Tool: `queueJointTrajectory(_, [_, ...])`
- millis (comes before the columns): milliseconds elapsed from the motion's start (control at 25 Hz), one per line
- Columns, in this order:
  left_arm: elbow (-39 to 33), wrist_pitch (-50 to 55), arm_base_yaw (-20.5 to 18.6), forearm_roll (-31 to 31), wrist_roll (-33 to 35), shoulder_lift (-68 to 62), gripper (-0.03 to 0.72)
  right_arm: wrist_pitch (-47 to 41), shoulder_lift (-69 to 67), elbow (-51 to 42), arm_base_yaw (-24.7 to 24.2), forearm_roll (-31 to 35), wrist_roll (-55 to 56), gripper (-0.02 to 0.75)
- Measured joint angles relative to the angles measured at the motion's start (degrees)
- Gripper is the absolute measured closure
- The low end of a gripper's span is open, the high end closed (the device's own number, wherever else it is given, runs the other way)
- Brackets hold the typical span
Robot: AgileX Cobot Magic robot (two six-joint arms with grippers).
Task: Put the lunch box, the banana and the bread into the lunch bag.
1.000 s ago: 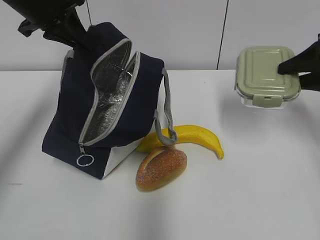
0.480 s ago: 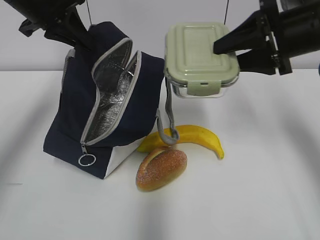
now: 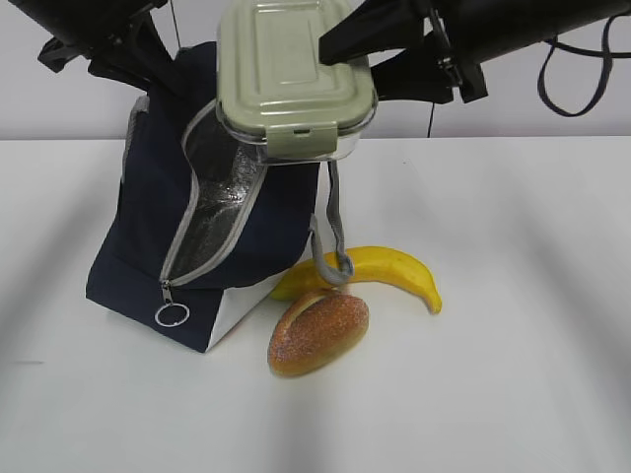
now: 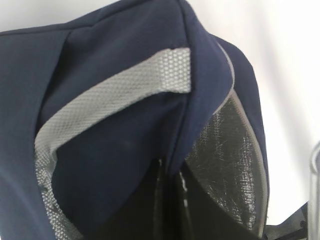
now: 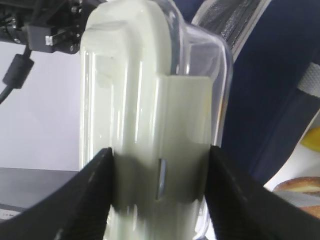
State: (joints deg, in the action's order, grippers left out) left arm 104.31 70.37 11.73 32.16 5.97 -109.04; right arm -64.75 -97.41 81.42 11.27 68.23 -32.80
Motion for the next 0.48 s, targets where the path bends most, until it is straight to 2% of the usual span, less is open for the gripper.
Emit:
queueJointTrajectory(280, [0.0,0.0,0.0,0.88,0.0,0.0,0.704,3.32,-5.74,2.9,4.11,-2.95,0.88,0.311])
queueJointTrajectory(480, [0.0,-0.14,0.0,1.53,-0.11,0.0,0.704,5.84,-8.87,3.49,4.45,-6.84,3.27,0.311])
